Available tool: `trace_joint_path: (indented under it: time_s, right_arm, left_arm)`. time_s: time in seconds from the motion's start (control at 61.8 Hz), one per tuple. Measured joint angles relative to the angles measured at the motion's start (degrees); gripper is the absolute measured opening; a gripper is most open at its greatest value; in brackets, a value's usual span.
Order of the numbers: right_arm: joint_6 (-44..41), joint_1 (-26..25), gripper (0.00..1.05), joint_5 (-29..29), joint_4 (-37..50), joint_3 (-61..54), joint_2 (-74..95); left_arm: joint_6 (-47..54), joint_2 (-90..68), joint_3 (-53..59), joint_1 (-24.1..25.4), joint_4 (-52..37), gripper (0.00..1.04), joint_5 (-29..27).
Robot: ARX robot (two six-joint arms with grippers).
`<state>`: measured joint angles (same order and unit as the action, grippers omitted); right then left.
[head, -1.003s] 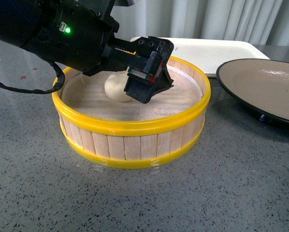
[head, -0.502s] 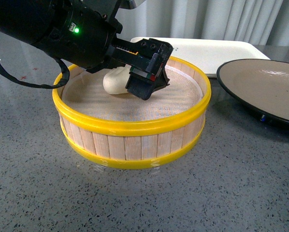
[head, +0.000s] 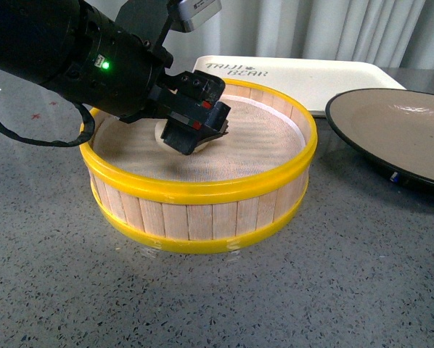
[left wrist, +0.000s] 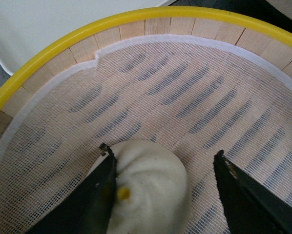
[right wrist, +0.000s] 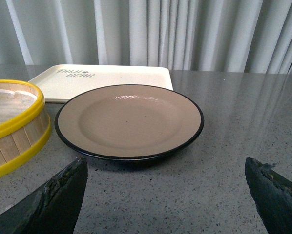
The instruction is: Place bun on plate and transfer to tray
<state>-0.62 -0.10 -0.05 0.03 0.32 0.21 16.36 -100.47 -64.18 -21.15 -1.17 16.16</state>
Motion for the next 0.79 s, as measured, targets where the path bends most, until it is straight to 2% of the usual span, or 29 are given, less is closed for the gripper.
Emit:
trace_joint_path:
  time_s: [0.129, 0.356, 0.793]
  right_arm:
    - [0.0, 0.0, 0.96, 0.0, 0.0, 0.0, 0.0]
    - [0.0, 0.0, 0.96, 0.0, 0.0, 0.0, 0.0]
    - [0.0, 0.0, 0.96, 0.0, 0.0, 0.0, 0.0]
  left_arm:
    - [-0.1, 0.8, 0.4, 0.2, 0.1, 0.34, 0.7]
    - [0.0, 2.3, 1.6, 0.3, 0.4, 0.04, 1.1]
    - [-1.5, 4.5, -0.2, -0.3, -0.5, 0.04, 3.1]
